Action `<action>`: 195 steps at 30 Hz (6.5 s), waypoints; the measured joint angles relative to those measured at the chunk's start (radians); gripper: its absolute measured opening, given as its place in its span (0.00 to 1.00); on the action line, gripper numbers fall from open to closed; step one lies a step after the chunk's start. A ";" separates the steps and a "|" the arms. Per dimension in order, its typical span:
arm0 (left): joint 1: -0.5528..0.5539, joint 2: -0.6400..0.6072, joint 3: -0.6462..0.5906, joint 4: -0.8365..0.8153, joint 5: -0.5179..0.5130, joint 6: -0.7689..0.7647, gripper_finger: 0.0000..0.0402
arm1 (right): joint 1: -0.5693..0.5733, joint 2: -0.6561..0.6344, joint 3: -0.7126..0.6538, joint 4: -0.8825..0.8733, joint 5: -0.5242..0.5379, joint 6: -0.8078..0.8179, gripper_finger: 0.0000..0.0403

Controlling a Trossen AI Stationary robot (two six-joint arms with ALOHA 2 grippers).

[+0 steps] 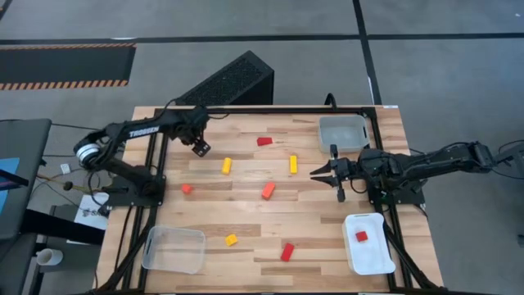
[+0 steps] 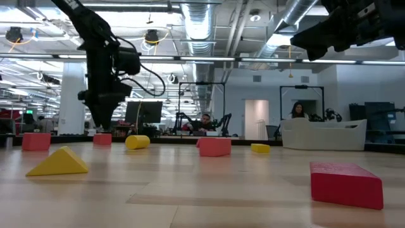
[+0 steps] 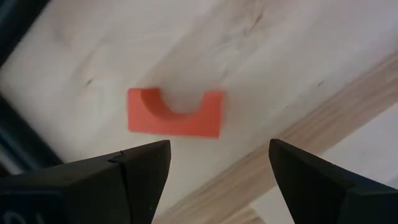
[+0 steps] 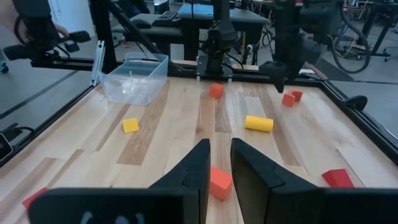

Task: Sort & place blocks by color
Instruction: Put the top orange block into the transparent bin, then put the top right yellow block into the gray bin

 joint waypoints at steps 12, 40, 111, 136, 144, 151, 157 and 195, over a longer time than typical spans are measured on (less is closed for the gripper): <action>0.010 0.157 0.083 0.022 -0.032 0.054 0.66 | 0.000 0.000 0.000 -0.006 0.000 0.000 0.22; 0.024 0.258 0.102 -0.035 0.056 0.145 0.02 | 0.000 0.000 0.000 -0.052 0.003 0.004 0.22; -1.669 0.144 0.033 0.085 0.222 -1.241 0.09 | 0.040 0.000 0.000 0.048 0.005 0.027 0.22; -1.672 -0.066 0.300 -0.201 -0.275 -1.237 0.43 | 0.040 0.000 0.000 0.050 0.005 0.026 0.22; -1.571 -0.164 0.300 -0.329 -0.653 -1.124 0.41 | 0.039 0.000 0.000 0.049 0.012 0.026 0.22; -1.346 -0.155 0.300 -0.337 -0.627 -0.910 0.41 | 0.039 0.000 0.000 0.048 0.058 0.026 0.22; -1.243 -0.159 0.300 -0.211 -0.752 -0.706 0.41 | 0.019 0.000 0.000 0.003 0.167 0.185 0.22; -1.018 -0.340 -0.407 1.407 -0.477 -0.061 0.17 | -0.224 0.765 0.356 -0.195 0.214 0.410 0.28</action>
